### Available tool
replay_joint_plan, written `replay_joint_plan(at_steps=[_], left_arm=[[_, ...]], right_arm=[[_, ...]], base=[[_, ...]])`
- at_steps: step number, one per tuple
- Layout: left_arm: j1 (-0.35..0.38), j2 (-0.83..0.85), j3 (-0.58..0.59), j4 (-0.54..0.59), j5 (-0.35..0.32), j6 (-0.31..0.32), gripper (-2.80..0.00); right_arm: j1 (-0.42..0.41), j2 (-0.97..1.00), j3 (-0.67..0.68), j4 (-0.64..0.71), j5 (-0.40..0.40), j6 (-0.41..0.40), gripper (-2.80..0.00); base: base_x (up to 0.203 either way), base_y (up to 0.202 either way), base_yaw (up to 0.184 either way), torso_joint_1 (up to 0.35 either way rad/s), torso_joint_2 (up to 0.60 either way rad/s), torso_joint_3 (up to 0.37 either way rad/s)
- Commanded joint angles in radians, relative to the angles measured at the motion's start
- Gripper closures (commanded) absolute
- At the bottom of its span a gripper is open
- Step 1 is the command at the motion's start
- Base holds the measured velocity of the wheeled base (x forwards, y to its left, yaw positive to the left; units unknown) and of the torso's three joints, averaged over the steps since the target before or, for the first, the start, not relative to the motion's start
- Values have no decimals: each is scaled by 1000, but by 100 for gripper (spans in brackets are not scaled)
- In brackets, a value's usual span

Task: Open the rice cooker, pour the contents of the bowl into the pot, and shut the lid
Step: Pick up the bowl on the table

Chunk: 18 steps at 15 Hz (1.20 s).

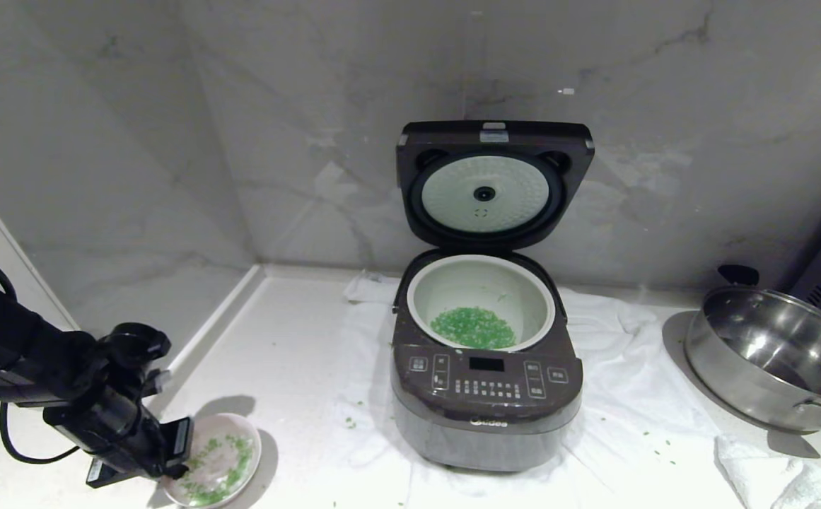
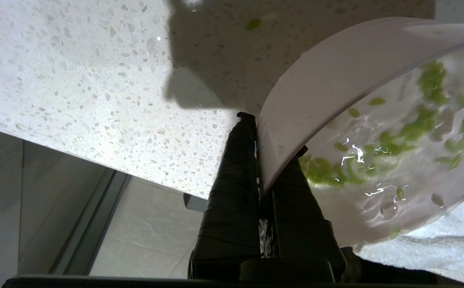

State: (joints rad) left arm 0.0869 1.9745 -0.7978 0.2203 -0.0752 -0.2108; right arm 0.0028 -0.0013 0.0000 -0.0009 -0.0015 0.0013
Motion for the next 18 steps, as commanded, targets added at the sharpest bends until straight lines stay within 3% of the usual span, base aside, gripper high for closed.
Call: replay_joint_plan(at_steps=[1, 9, 18], left_arm=[[-13, -12, -26, 16, 0, -6, 0], [-79, 28, -80, 19, 1, -74, 0], [-167, 32, -303, 246, -8, -148, 0]], right_arm=[[0, 1, 0, -1, 0, 0, 0], [0, 1, 0, -1, 0, 0, 0], [0, 1, 0, -1, 0, 0, 0]], base=[[0, 0, 0, 0, 0, 0], [0, 0, 0, 0, 0, 0], [0, 0, 0, 0, 0, 0]])
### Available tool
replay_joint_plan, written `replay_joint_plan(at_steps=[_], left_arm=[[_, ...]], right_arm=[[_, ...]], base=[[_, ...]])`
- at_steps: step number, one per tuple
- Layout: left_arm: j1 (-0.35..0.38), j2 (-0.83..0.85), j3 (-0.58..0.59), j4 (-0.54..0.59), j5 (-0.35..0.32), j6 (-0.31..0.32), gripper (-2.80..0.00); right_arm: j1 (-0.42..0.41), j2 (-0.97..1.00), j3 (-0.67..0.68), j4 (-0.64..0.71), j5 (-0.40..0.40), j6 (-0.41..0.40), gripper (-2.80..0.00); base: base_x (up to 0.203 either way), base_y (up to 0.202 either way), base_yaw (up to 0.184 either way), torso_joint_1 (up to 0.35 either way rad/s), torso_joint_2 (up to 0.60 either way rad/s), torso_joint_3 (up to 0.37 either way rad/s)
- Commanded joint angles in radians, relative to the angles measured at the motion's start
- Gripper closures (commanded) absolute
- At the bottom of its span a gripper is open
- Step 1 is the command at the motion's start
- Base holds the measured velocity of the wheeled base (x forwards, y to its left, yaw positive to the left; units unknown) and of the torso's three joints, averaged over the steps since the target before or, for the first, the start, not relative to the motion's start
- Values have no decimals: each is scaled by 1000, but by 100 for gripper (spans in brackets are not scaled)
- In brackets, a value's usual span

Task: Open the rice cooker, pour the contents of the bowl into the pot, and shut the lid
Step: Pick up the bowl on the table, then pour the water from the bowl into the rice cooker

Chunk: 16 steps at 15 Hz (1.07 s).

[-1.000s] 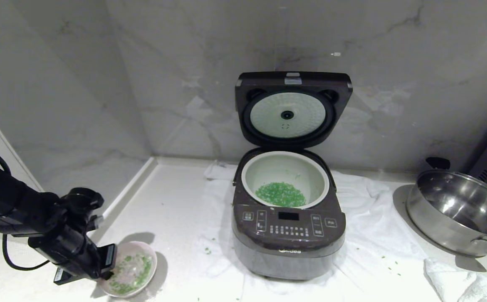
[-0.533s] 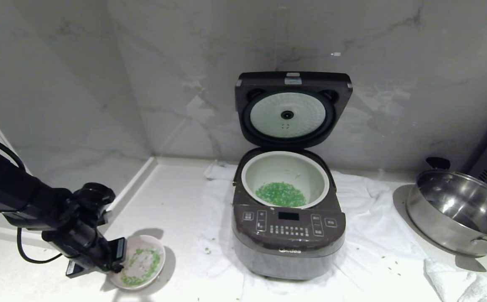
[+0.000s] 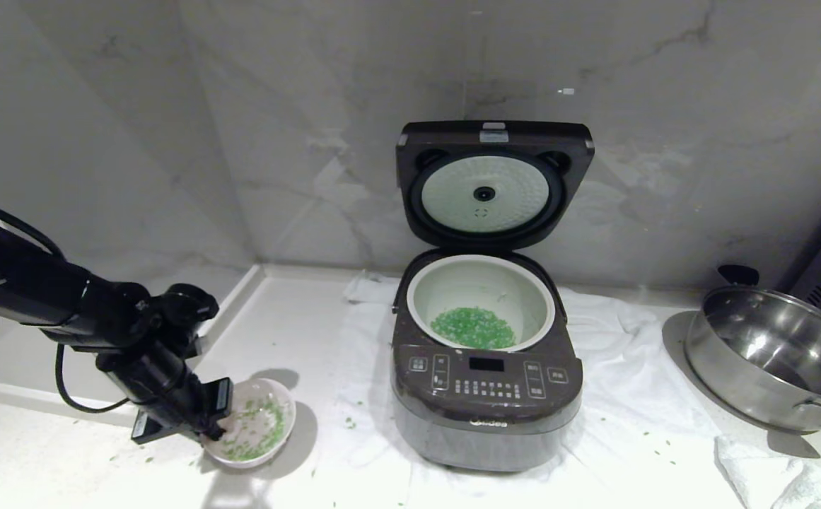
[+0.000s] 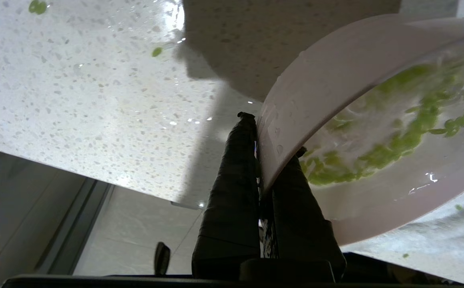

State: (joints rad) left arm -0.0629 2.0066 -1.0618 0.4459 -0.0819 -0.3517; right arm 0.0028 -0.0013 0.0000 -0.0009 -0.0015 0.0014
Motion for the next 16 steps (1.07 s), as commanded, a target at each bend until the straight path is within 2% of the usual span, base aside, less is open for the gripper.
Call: replay_joint_plan(at_steps=[1, 8, 16], left_arm=[[-26, 1, -71, 50, -2, -12, 0], [-60, 19, -267, 206, -2, -53, 0], [-80, 61, -452, 334, -3, -88, 0]], right_arm=[[0, 1, 0, -1, 0, 0, 0], [0, 1, 0, 0, 0, 0, 0], [0, 1, 0, -1, 0, 0, 0]], base=[[0, 0, 0, 0, 0, 0], [0, 0, 0, 0, 0, 0], [0, 0, 0, 0, 0, 0]])
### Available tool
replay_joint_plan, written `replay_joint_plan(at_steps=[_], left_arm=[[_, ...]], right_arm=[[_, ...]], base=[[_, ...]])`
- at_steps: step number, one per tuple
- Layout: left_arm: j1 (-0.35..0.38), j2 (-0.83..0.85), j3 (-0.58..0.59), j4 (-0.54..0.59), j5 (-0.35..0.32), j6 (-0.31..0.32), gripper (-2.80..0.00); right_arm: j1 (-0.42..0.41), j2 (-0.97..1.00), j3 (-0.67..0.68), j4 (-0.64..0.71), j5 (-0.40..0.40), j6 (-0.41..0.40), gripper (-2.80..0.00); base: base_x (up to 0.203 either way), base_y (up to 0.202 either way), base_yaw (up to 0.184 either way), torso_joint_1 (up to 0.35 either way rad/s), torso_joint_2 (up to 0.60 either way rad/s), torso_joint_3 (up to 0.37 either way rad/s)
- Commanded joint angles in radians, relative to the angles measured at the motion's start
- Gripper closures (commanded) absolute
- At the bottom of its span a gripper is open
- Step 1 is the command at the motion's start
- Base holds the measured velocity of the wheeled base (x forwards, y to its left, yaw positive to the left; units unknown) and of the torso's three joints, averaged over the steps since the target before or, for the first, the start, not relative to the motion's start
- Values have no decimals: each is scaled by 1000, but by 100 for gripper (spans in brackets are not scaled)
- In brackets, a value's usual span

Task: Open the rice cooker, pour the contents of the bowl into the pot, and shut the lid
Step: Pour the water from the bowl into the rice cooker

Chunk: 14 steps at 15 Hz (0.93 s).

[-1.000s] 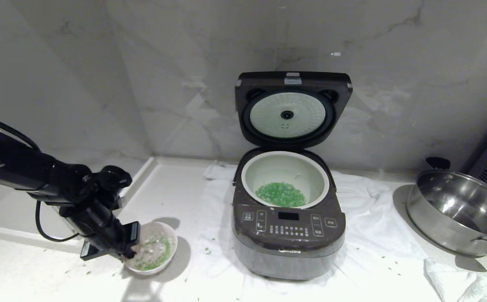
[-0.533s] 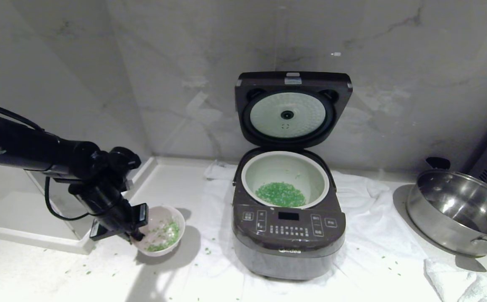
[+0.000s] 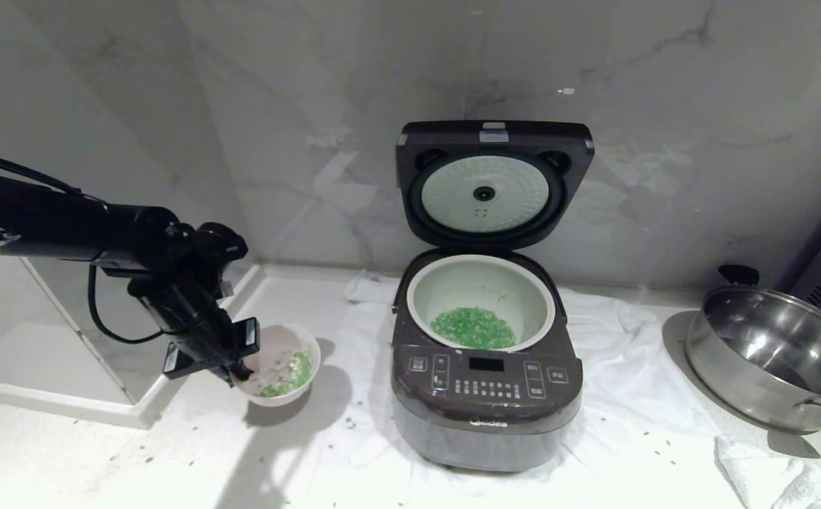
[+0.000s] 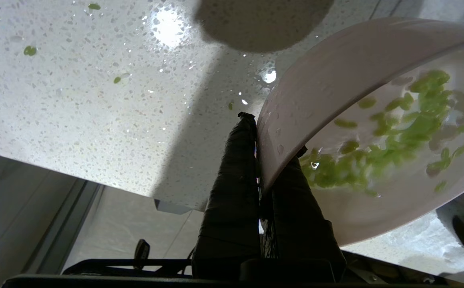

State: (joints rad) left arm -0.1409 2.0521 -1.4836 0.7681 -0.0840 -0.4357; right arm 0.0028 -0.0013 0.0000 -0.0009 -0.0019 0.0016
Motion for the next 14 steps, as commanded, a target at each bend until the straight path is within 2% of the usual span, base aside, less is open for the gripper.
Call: replay_joint_plan(at_steps=[1, 4, 9, 12, 14], left_arm=[[-4, 19, -47, 20, -2, -5, 0], [-12, 39, -101, 61, -63, -24, 0], [-22, 77, -199, 124, -68, -26, 0], [-20, 106, -282, 195, -135, -26, 0], [-23, 128, -335, 235, -144, -26, 0]], right_arm=[[0, 1, 0, -1, 0, 0, 0], [0, 1, 0, 0, 0, 0, 0], [0, 1, 0, -1, 0, 0, 0], [0, 1, 0, -1, 0, 0, 0], [0, 1, 0, -1, 0, 0, 0]], base=[[0, 0, 0, 0, 0, 0], [0, 0, 0, 0, 0, 0], [0, 0, 0, 0, 0, 0], [0, 0, 0, 0, 0, 0], [0, 0, 0, 0, 0, 0]])
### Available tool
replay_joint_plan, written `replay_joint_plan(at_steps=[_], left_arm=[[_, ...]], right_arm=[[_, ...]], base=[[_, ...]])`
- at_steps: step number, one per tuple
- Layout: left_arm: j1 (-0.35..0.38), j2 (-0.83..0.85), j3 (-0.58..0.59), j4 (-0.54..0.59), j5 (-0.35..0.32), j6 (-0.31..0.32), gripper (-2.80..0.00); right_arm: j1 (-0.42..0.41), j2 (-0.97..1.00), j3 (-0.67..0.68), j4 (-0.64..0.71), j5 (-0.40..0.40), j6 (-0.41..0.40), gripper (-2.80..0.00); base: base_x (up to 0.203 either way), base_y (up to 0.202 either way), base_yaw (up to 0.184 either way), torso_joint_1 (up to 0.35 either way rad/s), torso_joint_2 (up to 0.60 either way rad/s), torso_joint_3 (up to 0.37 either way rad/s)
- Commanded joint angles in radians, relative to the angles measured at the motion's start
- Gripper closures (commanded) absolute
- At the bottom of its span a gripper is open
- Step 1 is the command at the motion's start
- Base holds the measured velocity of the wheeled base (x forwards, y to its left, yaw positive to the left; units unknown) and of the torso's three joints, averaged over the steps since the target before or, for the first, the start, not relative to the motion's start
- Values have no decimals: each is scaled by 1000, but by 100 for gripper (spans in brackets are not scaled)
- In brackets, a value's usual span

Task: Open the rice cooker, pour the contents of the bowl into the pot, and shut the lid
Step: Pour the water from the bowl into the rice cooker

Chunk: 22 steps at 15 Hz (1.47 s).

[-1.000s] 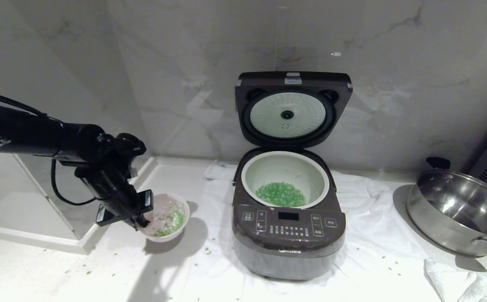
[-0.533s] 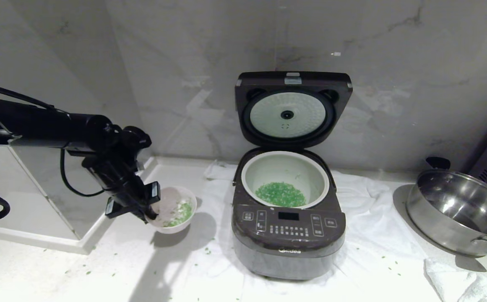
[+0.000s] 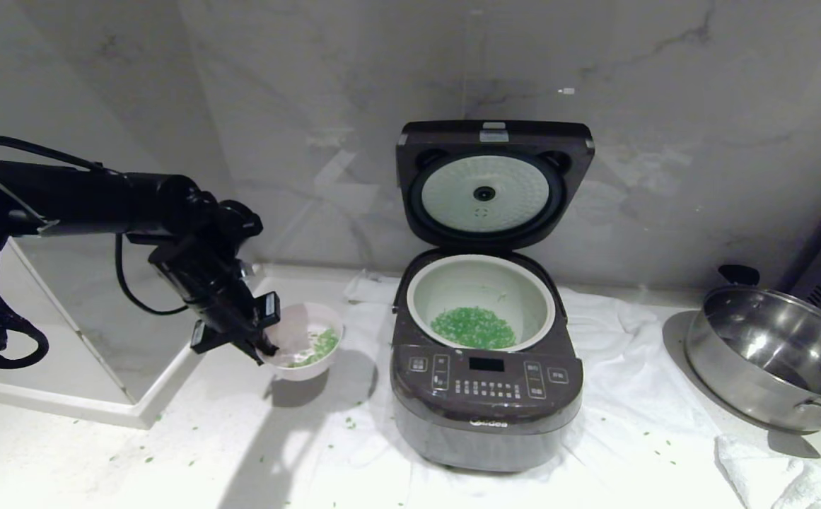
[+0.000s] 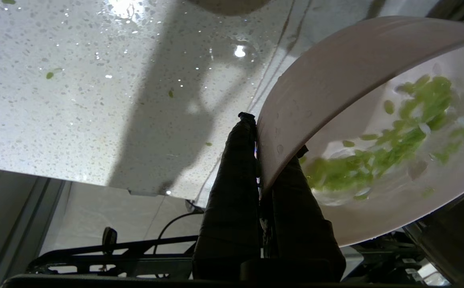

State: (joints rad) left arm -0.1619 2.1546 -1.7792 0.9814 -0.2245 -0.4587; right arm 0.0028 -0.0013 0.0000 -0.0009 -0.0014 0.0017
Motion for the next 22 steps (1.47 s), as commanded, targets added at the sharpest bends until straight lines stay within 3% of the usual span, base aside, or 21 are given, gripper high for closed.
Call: replay_joint_plan(at_steps=[1, 5, 8, 10, 12, 22], left_arm=[[-6, 37, -65, 46, -4, -3, 0], [-29, 66, -172, 138, -10, -1, 0], [-47, 77, -180, 145, -15, -1, 0], [-48, 70, -180, 141, -89, -9, 0], [-58, 62, -180, 107, -125, -71, 0], [-99, 48, -187, 59, -117, -150, 0]], right_arm=[[0, 1, 0, 0, 0, 0, 0], [0, 1, 0, 1, 0, 0, 0], [0, 1, 0, -1, 0, 0, 0], [0, 1, 0, -1, 0, 0, 0], [0, 1, 0, -1, 0, 0, 0], [0, 1, 0, -1, 0, 0, 0]], base=[[0, 0, 0, 0, 0, 0], [0, 0, 0, 0, 0, 0], [0, 0, 0, 0, 0, 0], [0, 0, 0, 0, 0, 0], [0, 0, 0, 0, 0, 0], [0, 0, 0, 0, 0, 0]])
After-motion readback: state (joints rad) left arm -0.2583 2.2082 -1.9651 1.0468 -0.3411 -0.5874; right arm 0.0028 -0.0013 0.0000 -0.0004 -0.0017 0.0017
